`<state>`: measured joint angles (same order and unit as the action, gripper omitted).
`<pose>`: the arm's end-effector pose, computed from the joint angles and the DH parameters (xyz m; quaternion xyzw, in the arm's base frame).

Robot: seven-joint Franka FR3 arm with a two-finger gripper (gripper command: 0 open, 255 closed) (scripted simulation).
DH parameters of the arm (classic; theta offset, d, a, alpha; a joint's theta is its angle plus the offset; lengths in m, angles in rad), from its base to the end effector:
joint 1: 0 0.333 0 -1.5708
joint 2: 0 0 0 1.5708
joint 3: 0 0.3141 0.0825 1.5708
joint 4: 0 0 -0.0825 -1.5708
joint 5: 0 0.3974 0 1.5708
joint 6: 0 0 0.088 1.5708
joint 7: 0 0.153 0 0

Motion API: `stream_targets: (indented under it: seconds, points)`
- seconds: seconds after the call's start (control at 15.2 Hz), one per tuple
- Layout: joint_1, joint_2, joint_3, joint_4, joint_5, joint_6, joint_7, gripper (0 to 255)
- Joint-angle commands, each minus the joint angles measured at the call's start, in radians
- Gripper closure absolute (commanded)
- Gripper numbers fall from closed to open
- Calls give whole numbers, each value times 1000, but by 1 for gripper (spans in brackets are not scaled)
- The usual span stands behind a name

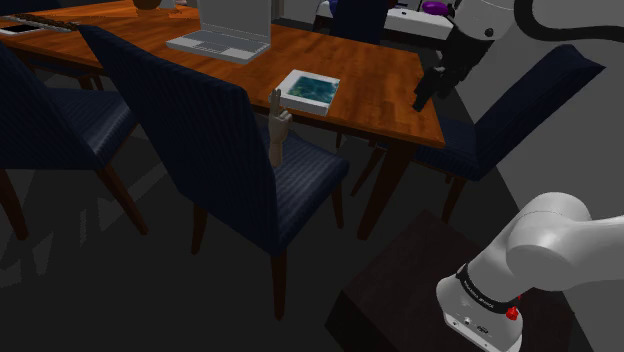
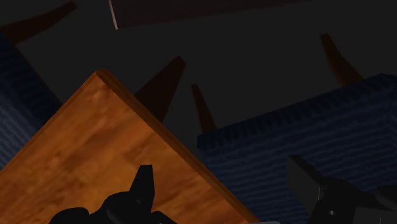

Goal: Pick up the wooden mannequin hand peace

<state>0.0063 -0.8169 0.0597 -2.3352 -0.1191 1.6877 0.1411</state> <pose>0.3326 0.0095 0.5766 0.9922 -0.0428 0.0912 0.0729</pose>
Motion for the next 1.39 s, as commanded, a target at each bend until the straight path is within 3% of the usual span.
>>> stream_targets:
  seconds: [0.0,0.66,1.32]
  points:
    - [0,0,0,0,0,0,0,0]
    - [26,345,58,133,-2,215,19,0]
    - [46,708,121,381,-51,326,46,0]
